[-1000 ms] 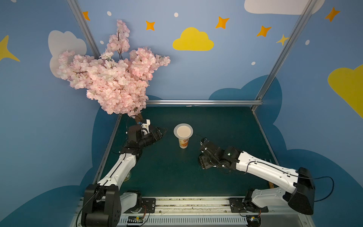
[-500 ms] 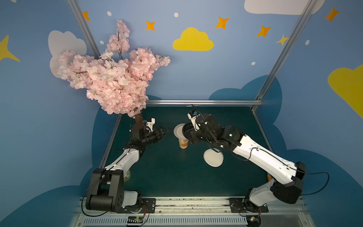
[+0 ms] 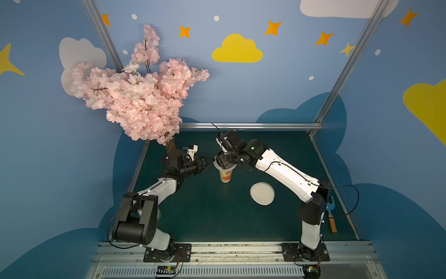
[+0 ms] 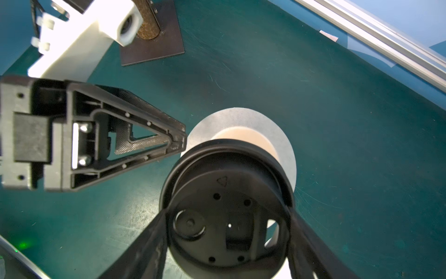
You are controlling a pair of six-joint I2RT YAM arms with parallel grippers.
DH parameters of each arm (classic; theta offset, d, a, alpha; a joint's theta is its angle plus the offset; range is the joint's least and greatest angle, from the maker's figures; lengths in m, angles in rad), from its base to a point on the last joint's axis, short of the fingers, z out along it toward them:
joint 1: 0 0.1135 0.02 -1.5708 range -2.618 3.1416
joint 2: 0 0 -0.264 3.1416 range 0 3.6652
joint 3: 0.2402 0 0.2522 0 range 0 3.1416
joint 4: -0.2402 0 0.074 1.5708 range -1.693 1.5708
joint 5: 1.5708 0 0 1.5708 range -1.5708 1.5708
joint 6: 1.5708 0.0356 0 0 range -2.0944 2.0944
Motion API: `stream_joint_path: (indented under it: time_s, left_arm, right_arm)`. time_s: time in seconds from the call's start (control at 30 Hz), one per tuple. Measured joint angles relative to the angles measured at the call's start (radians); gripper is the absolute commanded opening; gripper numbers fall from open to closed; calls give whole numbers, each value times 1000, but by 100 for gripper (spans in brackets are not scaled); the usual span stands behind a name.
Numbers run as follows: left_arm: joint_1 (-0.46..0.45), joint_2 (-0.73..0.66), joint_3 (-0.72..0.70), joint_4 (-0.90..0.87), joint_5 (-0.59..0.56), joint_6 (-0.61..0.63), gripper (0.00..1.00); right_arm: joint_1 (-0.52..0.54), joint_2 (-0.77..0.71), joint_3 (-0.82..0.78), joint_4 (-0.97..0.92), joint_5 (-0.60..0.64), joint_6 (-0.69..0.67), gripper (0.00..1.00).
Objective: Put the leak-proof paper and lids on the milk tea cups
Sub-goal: Secure the cup lid on the cup.
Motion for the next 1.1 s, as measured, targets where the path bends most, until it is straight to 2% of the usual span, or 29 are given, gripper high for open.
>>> stream_joint_path:
  time_s: [0.3,1.1]
  left_arm:
    - [-2,4,0,25,0,-3,58]
    - [-2,39,3,39,26,-3,56]
  right_arm:
    - [-31,110,137,-100,-35,8,42]
    - [-65,196,201,-149,-100,8,43]
